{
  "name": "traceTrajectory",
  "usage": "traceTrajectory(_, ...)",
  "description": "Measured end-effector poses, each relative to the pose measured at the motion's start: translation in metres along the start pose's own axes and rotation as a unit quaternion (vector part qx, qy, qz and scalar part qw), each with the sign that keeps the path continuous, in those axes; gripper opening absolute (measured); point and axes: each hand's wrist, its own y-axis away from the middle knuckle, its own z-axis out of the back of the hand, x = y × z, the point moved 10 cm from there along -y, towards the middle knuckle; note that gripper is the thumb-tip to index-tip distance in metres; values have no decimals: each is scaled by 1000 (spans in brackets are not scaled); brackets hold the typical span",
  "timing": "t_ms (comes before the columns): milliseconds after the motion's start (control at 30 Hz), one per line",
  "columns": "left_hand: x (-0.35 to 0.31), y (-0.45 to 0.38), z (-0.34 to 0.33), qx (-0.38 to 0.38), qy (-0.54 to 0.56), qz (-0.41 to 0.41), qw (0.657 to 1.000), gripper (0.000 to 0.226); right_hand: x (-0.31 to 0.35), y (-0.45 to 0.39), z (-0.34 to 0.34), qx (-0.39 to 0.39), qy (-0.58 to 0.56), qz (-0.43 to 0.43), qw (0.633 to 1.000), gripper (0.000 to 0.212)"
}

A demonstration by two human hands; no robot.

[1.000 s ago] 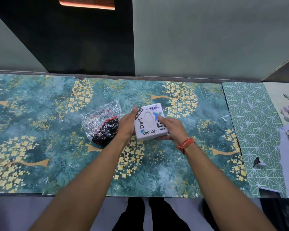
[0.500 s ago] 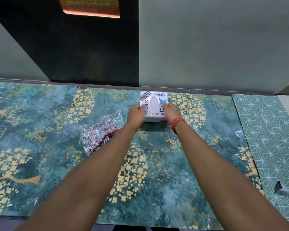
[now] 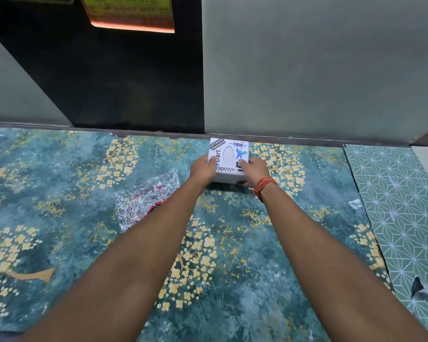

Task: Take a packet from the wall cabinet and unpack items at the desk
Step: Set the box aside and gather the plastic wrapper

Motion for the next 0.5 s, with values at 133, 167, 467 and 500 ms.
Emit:
traceTrajectory(133,15,-2,0,23,11,24,999,52,-4,4,-2,8,1,-7,1000,30)
traceTrajectory(167,19,3,1,26,20,26,999,54,-5,11,0,-8,-3,-6,1000,37)
traceTrajectory(467,74,128,167,-402,47,18,914,24,36,118,-71,1,53,173,983,25)
traceTrajectory(500,96,130,181,-406,29,86,910,27,28,117,-89,33,72,141,987,30)
